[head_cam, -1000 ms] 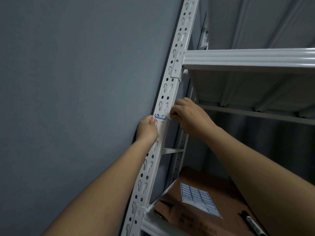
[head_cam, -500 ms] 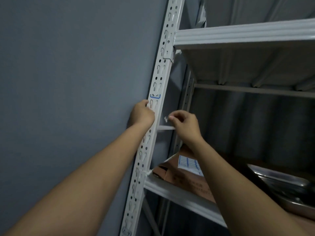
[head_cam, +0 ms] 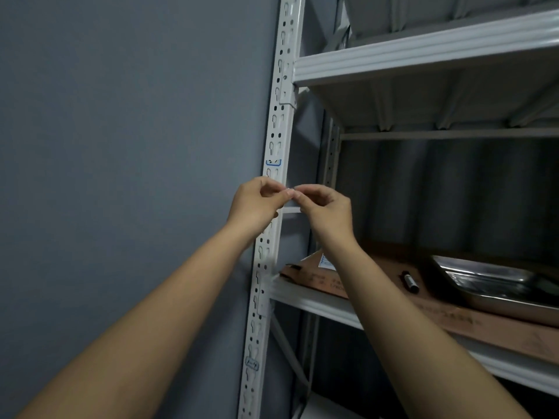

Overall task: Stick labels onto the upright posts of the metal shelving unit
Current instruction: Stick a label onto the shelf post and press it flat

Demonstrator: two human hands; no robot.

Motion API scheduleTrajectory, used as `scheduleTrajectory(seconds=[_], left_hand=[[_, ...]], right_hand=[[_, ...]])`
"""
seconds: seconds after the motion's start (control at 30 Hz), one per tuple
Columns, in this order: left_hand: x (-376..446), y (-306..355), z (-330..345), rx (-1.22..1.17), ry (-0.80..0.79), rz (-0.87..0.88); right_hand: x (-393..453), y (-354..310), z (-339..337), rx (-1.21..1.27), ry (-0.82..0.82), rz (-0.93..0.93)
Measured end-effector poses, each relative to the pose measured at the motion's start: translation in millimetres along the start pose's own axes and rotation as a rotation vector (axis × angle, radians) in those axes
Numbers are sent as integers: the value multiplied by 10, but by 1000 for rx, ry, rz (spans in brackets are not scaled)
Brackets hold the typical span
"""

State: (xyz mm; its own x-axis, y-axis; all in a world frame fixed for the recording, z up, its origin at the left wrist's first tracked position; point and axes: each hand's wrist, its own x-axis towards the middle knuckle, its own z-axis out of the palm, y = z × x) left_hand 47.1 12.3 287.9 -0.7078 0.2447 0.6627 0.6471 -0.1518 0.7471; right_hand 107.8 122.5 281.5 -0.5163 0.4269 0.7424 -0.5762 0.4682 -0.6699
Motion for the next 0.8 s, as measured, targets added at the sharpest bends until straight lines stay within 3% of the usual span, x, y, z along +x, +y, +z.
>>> scheduleTrajectory(seconds=[0.57, 0.8], left_hand=[[-390, 44, 26, -178, 22, -83], [-413, 0, 73, -232, 37, -91]], right_hand=[[-427, 46, -31, 235, 74, 52], [-418, 138, 44, 172, 135, 21]])
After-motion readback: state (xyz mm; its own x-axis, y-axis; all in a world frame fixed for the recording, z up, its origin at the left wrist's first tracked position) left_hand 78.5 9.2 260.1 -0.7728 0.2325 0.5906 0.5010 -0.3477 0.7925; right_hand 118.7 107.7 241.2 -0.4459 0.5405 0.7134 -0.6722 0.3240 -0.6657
